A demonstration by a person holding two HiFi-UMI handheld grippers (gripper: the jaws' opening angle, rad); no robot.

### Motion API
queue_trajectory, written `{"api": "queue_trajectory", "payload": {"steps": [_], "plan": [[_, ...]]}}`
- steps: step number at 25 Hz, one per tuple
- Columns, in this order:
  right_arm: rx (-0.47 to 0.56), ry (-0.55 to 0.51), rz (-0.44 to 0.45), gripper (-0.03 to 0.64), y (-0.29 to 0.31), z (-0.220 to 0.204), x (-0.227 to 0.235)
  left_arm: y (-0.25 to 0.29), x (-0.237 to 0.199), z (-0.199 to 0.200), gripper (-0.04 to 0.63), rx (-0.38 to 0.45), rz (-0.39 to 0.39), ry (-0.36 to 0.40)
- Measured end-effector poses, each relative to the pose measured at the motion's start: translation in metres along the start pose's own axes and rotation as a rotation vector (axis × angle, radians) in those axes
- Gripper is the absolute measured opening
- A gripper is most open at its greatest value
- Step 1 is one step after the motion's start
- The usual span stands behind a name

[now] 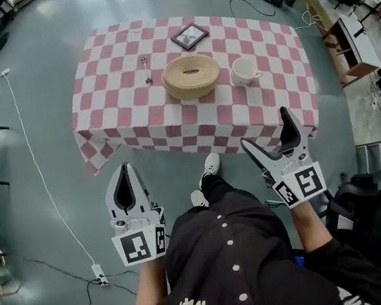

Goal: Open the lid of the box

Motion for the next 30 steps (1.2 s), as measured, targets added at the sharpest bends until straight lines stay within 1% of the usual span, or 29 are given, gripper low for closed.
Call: {"api": "queue_trajectory", "payload": {"steps": [6, 15, 22, 30], "plan": [[0.027, -0.005, 0.016, 0.511, 0.032, 0.005, 0.013, 0.031, -0.004, 0.008, -0.003, 0.017, 0.003, 0.020], [0.031, -0.002, 0.008, 0.511, 0.077, 0.005, 0.051, 0.089, -0.002, 0.003, -0.003, 0.024, -0.006, 0.019], [0.041, 0.000, 0.019, 0.511, 0.113, 0.007, 0.074, 0.134, -0.004, 0.009, -0.003, 0.045, -0.006, 0.033], [0.034, -0.014, 0.028, 0.511, 0.146, 0.006, 0.105, 0.175, 0.000, 0.004, -0.003, 0.032, 0.004, 0.030]]}}
Point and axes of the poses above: the fingertips, and each gripper's own axes: y forward along the fingers, x to its right, z out of its top, the point moved 1 cm from there along -y, backward along the fingers, and after that the axes turned 5 degrees about x, right-handed, at the moved point
